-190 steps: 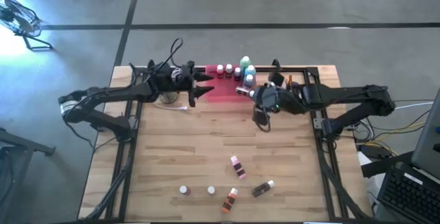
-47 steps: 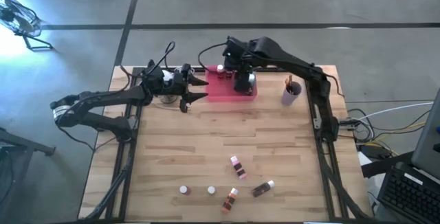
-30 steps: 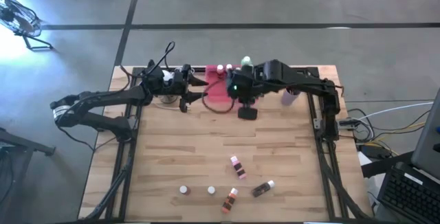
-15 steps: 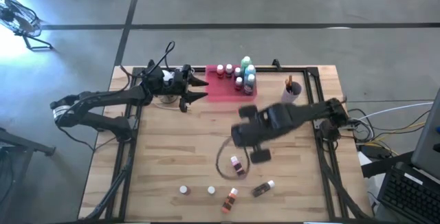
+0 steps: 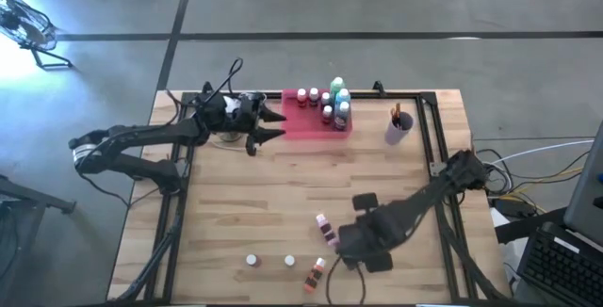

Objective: Pick & Place Paint Supplies
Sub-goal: Put the dark brown black paint bottle into the pink bin

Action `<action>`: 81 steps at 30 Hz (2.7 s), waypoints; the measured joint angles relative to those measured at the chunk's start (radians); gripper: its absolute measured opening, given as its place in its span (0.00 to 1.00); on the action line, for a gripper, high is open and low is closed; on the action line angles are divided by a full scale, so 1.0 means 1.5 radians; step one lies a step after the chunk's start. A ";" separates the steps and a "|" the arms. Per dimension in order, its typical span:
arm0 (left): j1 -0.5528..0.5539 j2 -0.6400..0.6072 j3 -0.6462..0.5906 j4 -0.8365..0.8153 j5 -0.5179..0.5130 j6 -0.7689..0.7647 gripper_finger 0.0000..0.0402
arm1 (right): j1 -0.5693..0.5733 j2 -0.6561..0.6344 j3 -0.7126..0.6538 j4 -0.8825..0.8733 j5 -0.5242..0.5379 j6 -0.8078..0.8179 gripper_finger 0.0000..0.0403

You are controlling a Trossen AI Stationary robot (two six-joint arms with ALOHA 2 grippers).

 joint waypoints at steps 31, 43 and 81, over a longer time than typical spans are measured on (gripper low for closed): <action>-0.247 0.085 0.000 -0.078 -0.028 -0.011 0.53 | 0.075 0.011 -0.267 0.370 -0.033 0.101 0.51; -0.257 0.085 0.000 -0.093 -0.087 -0.011 0.53 | 0.075 0.011 -0.298 0.470 -0.059 0.101 0.48; -0.257 0.085 0.000 -0.093 -0.091 0.010 0.53 | 0.061 -0.022 -0.329 0.433 -0.016 0.101 0.27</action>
